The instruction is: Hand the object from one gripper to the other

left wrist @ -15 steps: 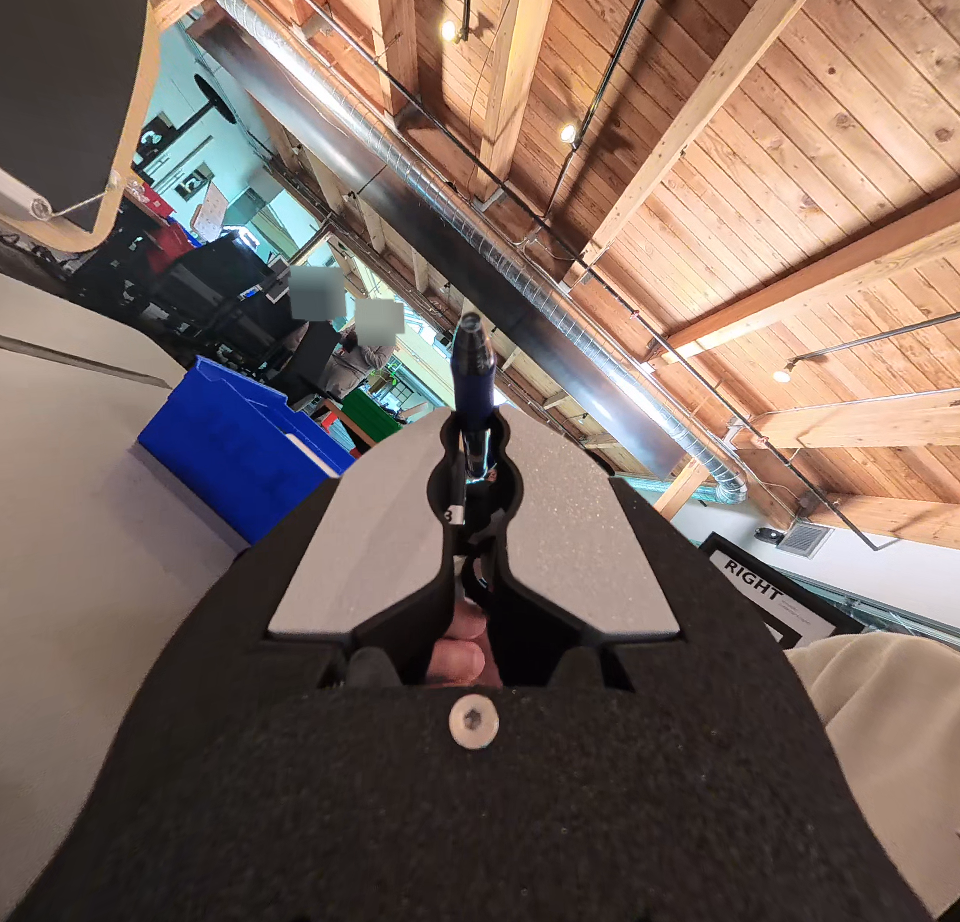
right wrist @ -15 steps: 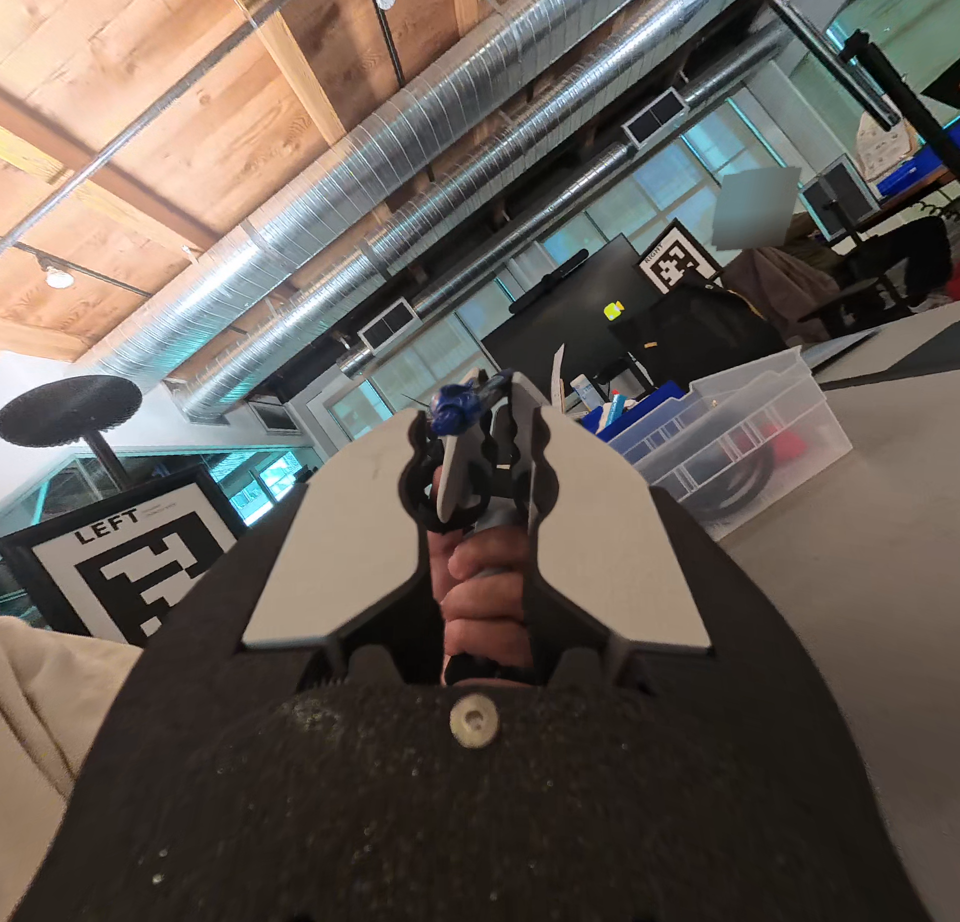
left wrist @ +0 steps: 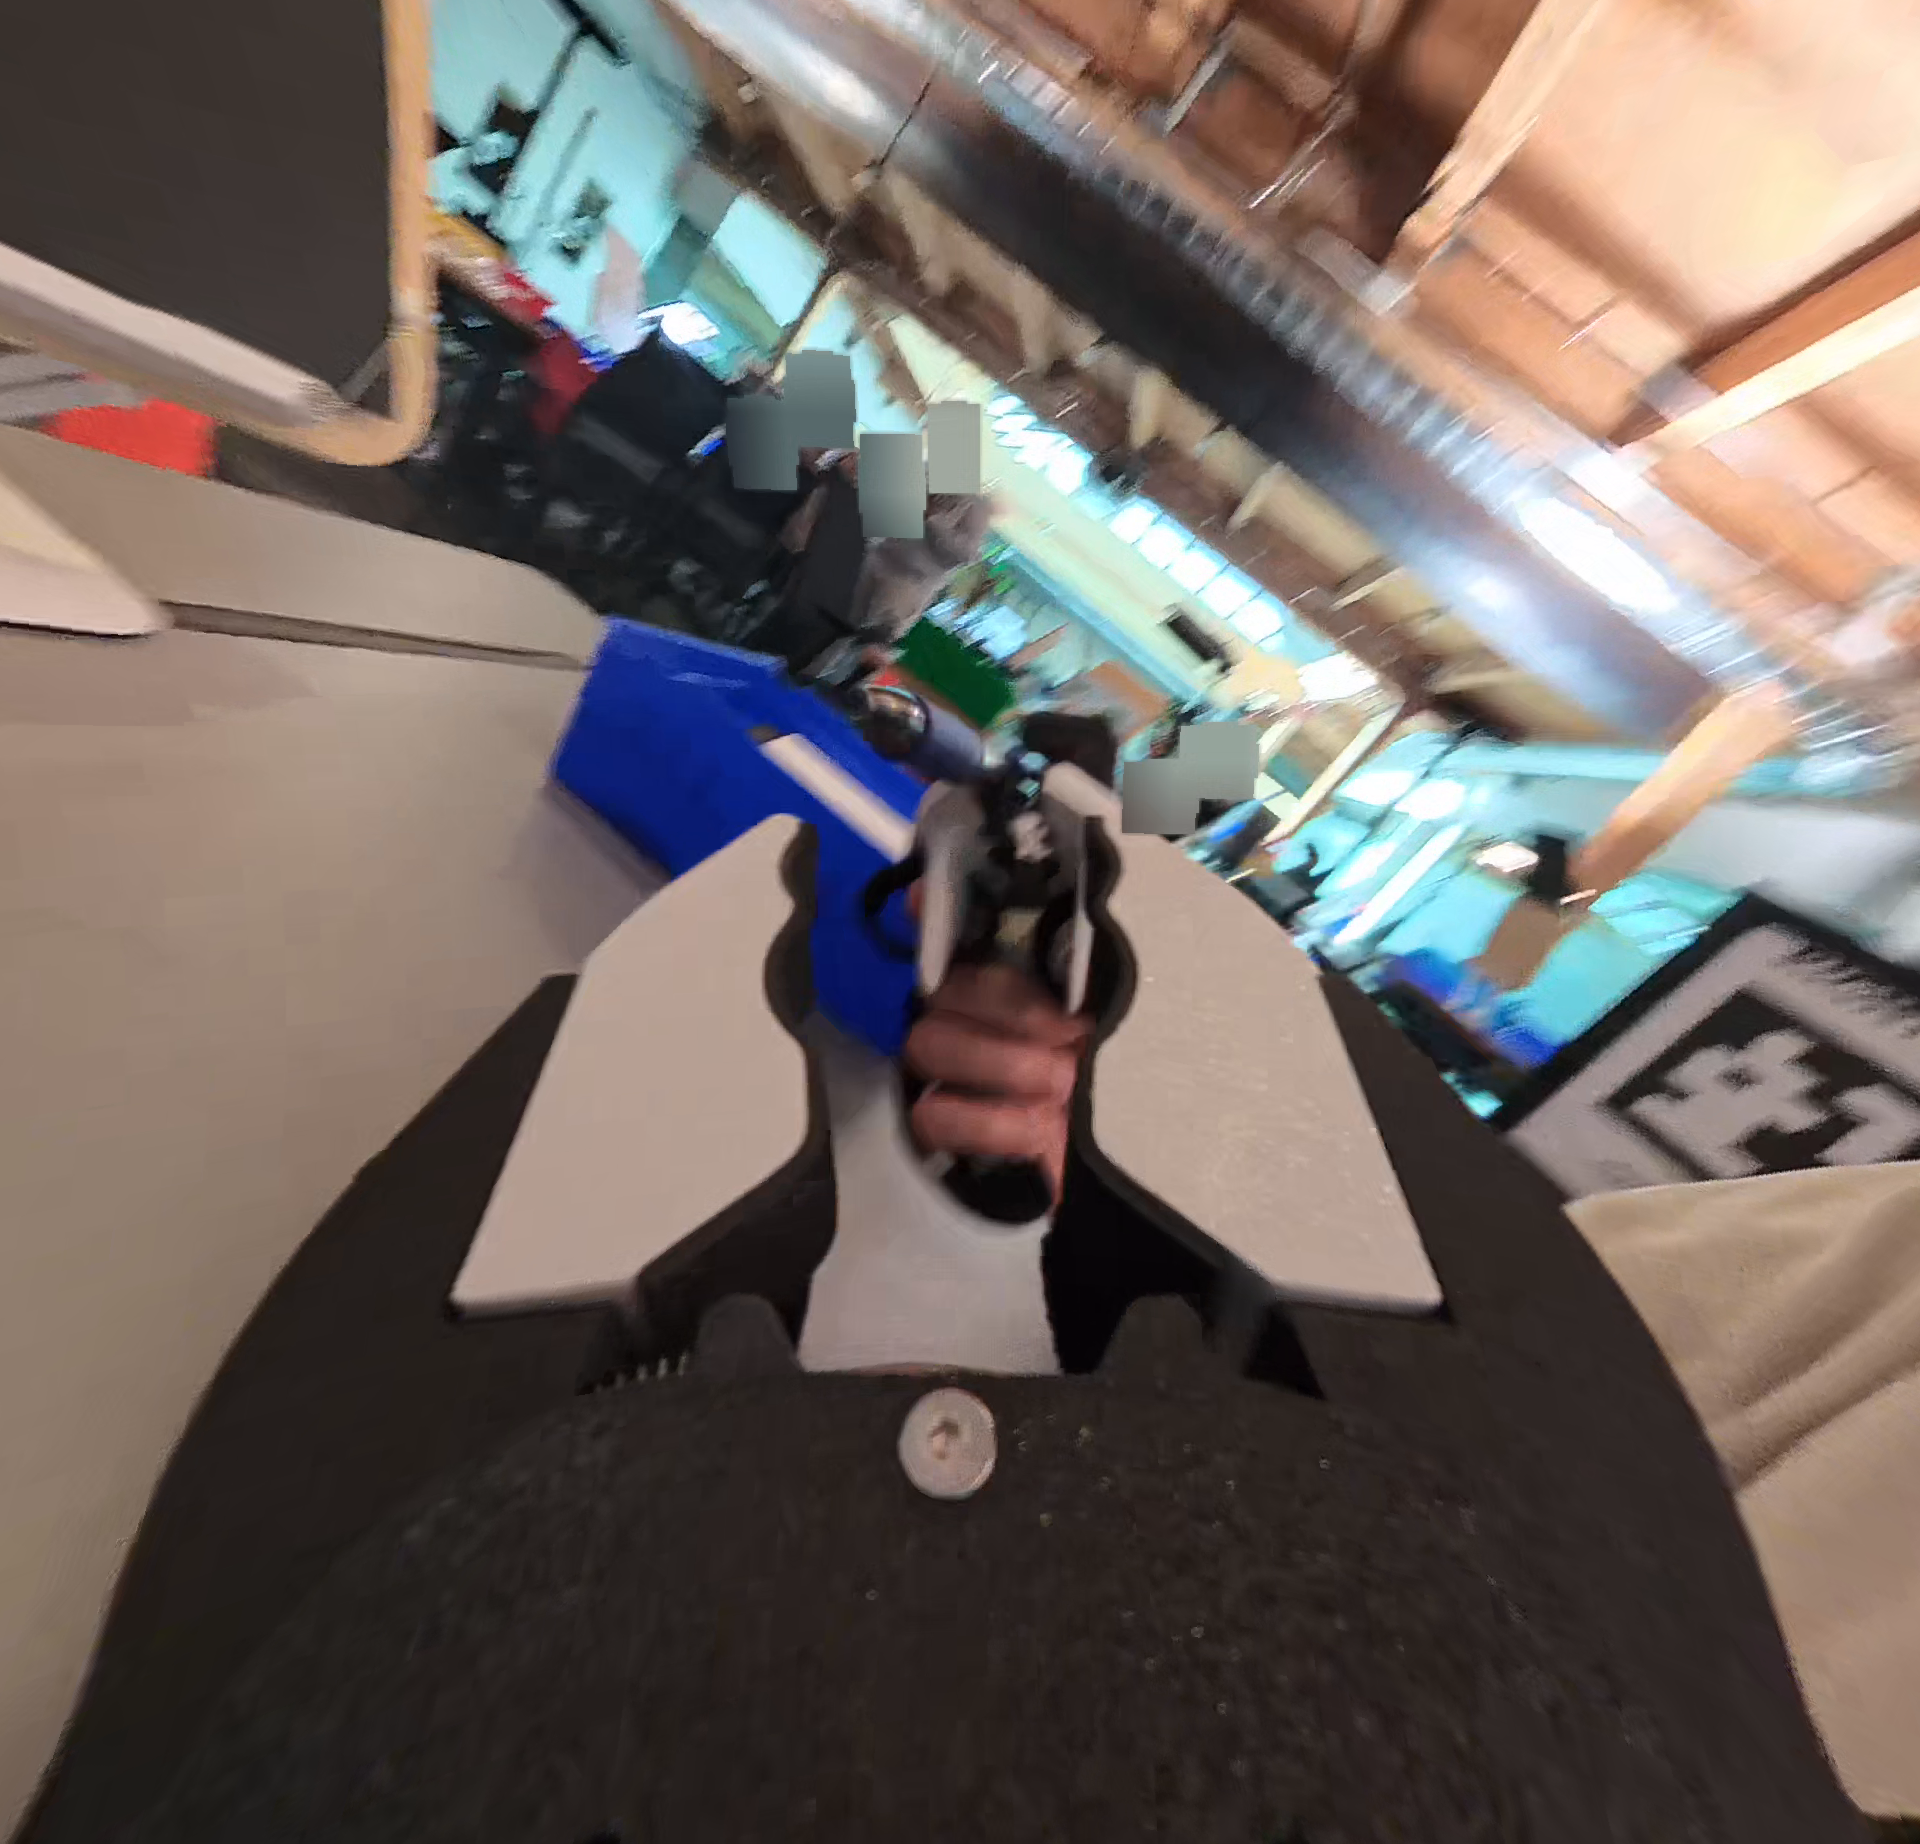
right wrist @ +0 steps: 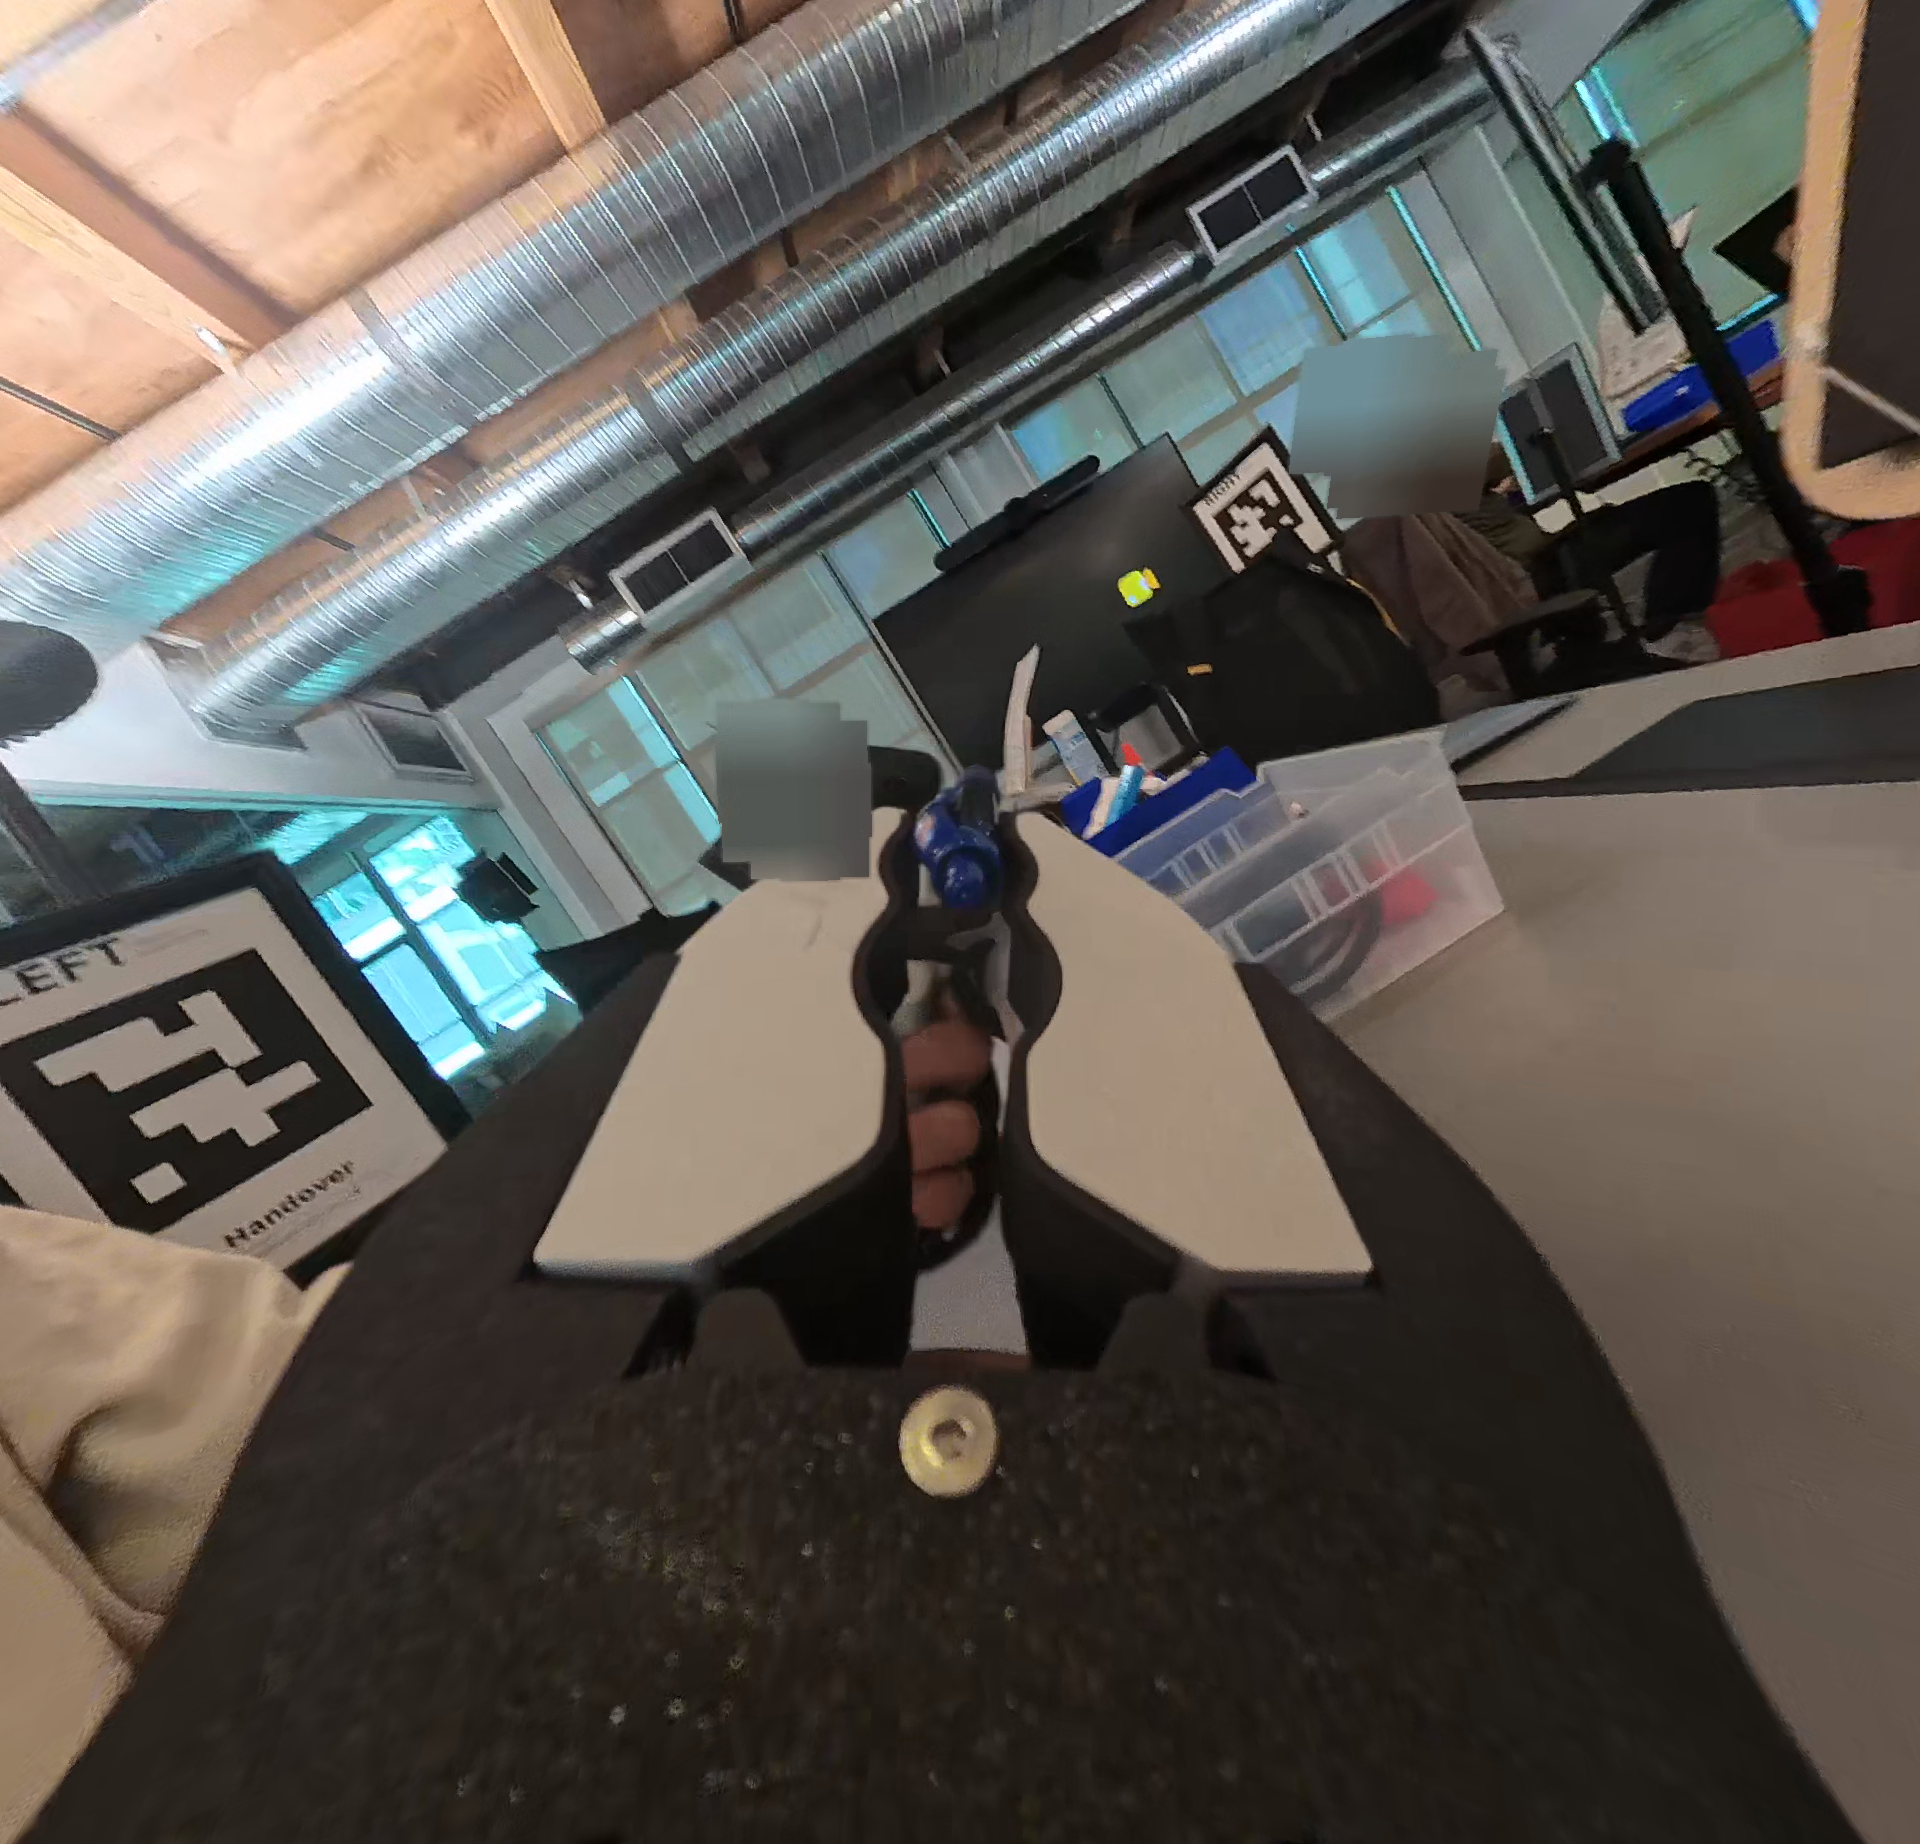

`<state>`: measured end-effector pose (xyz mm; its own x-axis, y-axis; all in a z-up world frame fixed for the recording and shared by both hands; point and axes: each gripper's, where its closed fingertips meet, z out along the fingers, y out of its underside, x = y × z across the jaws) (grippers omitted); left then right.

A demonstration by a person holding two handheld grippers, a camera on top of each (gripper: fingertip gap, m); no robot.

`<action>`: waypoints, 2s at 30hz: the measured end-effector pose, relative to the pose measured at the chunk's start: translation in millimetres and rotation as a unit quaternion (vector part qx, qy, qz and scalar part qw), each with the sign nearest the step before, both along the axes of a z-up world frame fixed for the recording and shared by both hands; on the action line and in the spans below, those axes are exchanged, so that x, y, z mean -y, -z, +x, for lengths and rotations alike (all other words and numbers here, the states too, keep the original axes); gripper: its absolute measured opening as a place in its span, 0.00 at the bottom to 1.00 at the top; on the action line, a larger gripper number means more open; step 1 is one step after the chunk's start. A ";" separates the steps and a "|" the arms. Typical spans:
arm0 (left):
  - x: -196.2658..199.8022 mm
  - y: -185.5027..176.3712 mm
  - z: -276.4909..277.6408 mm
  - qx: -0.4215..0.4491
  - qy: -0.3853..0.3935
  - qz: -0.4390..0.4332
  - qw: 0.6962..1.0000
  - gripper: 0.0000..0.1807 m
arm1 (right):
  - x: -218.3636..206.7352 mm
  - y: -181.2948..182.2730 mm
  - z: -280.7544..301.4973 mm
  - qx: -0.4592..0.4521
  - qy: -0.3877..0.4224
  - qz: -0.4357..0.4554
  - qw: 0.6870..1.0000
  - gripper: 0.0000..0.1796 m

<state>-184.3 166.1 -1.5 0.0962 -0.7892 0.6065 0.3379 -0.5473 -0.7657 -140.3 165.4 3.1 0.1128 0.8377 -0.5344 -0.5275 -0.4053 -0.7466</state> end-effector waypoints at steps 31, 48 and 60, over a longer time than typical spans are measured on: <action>9.4 87.6 -15.4 -0.527 0.001 0.317 0.789 0.06 | 12.5 39.3 -12.1 0.311 -0.062 0.006 0.948 0.09; 21.5 29.1 22.8 -0.120 0.042 0.065 0.990 0.06 | 7.9 15.6 -17.8 0.092 -0.020 0.036 0.995 0.23; 37.0 36.6 39.9 -0.137 0.070 0.078 0.985 0.06 | 23.0 18.3 -26.2 0.102 -0.074 0.040 0.991 0.06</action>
